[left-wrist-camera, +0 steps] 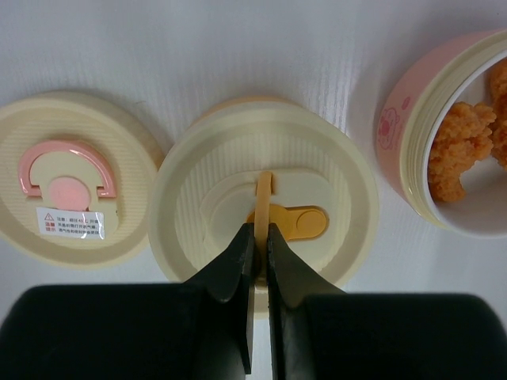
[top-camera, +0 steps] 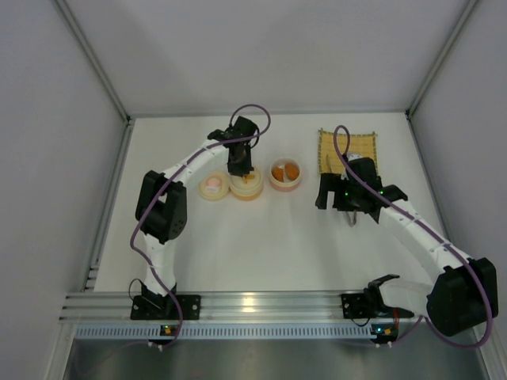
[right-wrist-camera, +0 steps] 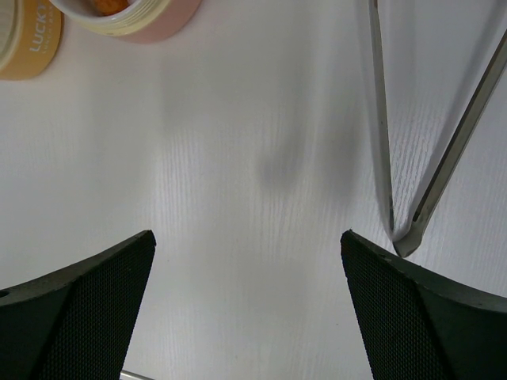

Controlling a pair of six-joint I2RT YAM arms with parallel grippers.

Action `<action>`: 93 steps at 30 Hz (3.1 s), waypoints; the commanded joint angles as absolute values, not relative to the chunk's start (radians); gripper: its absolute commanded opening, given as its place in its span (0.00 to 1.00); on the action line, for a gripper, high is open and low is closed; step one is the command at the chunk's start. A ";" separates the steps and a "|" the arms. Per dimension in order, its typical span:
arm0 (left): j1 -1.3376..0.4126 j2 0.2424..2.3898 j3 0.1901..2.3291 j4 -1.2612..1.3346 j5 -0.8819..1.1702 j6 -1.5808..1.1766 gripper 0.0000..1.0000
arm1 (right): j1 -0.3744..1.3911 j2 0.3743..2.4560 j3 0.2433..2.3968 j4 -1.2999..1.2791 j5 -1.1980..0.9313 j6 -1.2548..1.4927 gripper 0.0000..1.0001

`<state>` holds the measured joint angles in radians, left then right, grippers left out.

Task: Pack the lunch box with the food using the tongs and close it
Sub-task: Close the box lid on the packing box, then move the packing box to the center of the board.

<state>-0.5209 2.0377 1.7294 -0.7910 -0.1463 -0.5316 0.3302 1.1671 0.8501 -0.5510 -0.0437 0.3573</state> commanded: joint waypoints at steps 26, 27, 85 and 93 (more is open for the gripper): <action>-0.505 1.999 1.556 -0.675 0.256 -0.014 0.00 | 0.310 1.173 0.868 -0.528 -0.052 0.331 0.99; -0.503 2.002 1.549 -0.673 0.264 -0.009 0.00 | 0.308 1.173 0.868 -0.526 -0.054 0.331 0.99; -0.681 1.772 0.973 -0.897 0.434 0.666 0.00 | 0.298 1.121 0.873 -0.554 -0.071 0.336 0.99; -0.814 1.655 0.878 -0.952 0.419 0.739 0.00 | 0.298 1.124 0.873 -0.549 -0.077 0.339 0.99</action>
